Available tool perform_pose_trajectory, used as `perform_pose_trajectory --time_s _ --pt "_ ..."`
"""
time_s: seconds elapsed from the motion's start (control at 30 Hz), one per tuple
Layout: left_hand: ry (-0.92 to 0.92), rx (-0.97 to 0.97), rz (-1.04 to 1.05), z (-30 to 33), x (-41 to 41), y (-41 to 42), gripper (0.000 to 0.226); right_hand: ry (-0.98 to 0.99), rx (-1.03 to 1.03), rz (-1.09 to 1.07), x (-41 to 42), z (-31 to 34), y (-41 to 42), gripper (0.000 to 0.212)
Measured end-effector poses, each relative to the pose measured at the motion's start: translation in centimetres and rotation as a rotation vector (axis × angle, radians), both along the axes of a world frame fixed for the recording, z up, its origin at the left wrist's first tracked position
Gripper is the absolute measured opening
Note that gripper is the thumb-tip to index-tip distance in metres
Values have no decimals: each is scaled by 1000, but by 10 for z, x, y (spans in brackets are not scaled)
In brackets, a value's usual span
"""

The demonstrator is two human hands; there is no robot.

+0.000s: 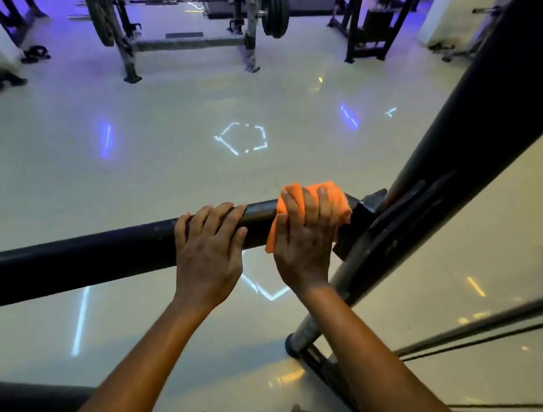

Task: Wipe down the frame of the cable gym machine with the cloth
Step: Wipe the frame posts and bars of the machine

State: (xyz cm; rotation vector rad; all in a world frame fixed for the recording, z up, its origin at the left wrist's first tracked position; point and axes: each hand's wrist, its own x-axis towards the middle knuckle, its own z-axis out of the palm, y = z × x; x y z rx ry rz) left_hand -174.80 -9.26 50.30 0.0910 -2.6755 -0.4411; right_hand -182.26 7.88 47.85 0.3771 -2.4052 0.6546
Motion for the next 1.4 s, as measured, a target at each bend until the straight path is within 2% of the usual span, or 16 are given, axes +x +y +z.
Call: perform_pose_trajectory --time_s 0.1,0.17,0.23,0.4,0.57,0.7,0.87,1.0,1.07,1.17,1.27,1.4 --pt "-30 19 -10 3 -2 1 47 68 138 170 -3 -3 19 48" --pt "-74 25 -56 8 -8 0 48 114 225 186 -16 -1 50 50" --pt "-117 32 -124 13 -15 0 46 92 174 109 -21 0 59 48" --pt "-161 34 -179 25 -31 8 43 70 -74 -51 -6 0 14 45" --pt "-113 -4 -182 20 -27 8 43 103 -35 19 1 -10 46 44" --pt "-106 8 -170 19 -28 8 44 49 -77 -6 24 -8 58 42" --pt "-110 12 -167 17 -29 8 44 220 86 -83 33 1 60 43" --pt "-112 -3 -167 15 -29 7 45 61 252 -221 8 -11 44 62" --pt "-105 -9 -175 14 -28 5 45 54 283 -225 2 -21 44 76" --pt "-113 -27 -194 12 -29 3 46 80 274 -198 5 -28 50 81" --pt "-114 -30 -188 12 -28 3 47 35 168 -158 12 -35 42 81" --pt "-139 -25 -206 15 -29 3 48 -3 45 -111 0 -19 21 63"
